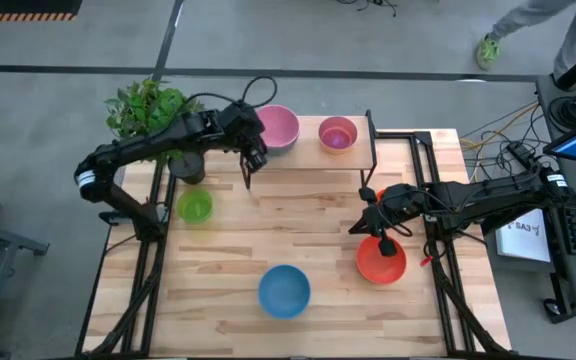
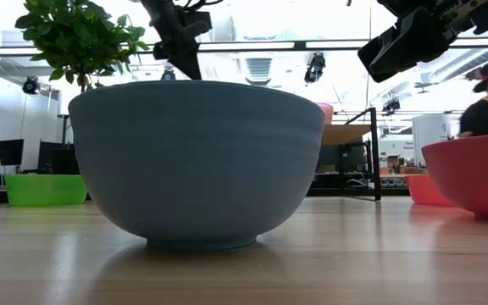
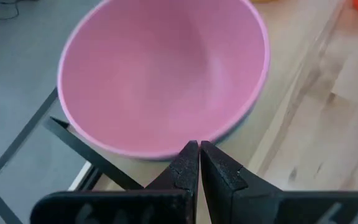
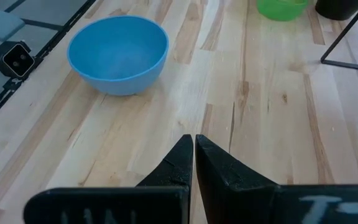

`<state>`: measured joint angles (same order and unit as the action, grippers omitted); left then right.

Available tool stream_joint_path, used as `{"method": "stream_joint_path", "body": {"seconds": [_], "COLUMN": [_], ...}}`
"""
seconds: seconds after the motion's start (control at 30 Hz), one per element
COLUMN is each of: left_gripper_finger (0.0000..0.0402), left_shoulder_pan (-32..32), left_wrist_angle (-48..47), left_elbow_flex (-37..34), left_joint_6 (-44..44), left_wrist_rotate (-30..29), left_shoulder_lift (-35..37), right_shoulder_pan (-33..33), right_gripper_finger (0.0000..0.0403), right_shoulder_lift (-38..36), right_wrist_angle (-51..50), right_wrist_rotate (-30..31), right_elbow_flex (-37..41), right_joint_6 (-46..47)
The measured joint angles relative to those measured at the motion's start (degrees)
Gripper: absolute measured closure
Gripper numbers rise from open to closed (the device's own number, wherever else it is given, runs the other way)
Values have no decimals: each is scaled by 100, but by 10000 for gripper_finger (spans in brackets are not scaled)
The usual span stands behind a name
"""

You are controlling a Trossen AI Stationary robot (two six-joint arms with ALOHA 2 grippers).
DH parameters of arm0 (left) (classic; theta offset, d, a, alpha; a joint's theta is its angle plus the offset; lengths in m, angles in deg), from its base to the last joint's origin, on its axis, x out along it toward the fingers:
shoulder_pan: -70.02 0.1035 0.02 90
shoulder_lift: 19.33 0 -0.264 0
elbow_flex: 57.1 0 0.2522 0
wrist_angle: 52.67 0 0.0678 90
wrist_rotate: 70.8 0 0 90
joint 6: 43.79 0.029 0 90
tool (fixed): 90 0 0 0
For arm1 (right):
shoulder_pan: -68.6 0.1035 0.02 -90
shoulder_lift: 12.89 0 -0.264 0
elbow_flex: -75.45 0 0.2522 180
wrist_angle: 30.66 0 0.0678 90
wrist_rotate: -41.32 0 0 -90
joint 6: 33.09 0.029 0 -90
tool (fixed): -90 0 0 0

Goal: Place and stack bowls onto a shelf
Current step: Stack the big pink bowl on top of the big dark green bowl on the shelf, then stack the small orange bowl on top of the small purple bowl

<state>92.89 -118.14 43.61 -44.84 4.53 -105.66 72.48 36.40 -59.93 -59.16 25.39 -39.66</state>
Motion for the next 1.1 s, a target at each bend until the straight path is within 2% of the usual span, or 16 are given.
{"method": "stream_joint_path", "body": {"seconds": [0.3,0.77,1.0,1.1], "left_gripper_finger": [401,401,401,401], "left_shoulder_pan": [0,11,-22,-102], "left_wrist_angle": [266,330,455,511], "left_elbow_flex": [-224,-385,-79,20], "left_joint_6": [-48,-12,70,5], "left_wrist_rotate": [-148,-342,-332,-101], "left_shoulder_lift": [207,143,174,191], "right_shoulder_pan": [0,0,0,0], "right_gripper_finger": [394,394,394,394], "right_shoulder_lift": [-1,-1,-1,0], "right_wrist_angle": [58,101,98,98], "right_wrist_rotate": [0,0,2,2], "right_elbow_flex": [0,0,0,0], "right_joint_6": [59,108,105,234]}}
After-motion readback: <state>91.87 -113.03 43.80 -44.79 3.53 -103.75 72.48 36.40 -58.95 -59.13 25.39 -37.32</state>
